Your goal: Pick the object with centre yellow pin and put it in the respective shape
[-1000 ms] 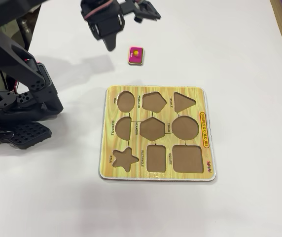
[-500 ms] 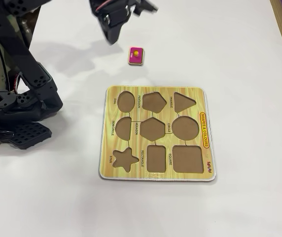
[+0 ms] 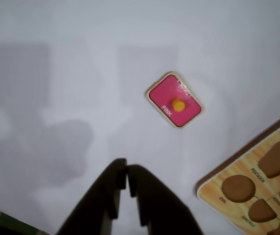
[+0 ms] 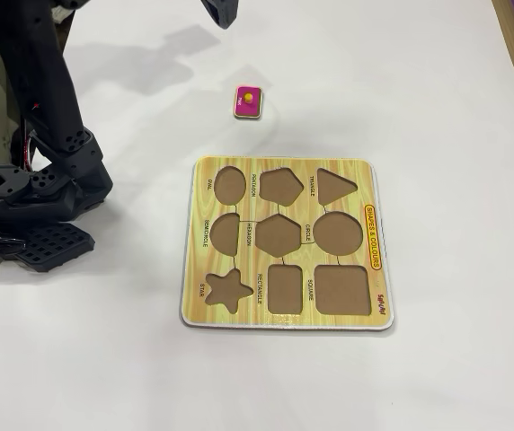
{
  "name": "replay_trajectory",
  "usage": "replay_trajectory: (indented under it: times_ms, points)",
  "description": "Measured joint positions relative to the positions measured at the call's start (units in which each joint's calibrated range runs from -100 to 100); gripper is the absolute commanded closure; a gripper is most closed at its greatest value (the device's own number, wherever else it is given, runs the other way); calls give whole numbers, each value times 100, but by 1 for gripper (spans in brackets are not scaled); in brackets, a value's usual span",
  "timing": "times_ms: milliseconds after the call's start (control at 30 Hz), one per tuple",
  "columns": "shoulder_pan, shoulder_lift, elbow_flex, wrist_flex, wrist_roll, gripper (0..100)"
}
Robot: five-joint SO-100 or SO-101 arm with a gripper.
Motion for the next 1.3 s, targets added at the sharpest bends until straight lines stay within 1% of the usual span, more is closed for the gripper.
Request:
replay_trajectory:
  times_ms: [67,167,233,600,667,900,1300]
  points:
    - [0,129,0,0,0,99]
    - [9,180,0,0,187,91]
    - [28,180,0,-9,286,88]
    - [533,490,-27,-17,317,88]
    - [552,567,-27,-77,317,88]
    - [514,1005,-27,-823,348,88]
    - [374,1607,-27,-865,348,88]
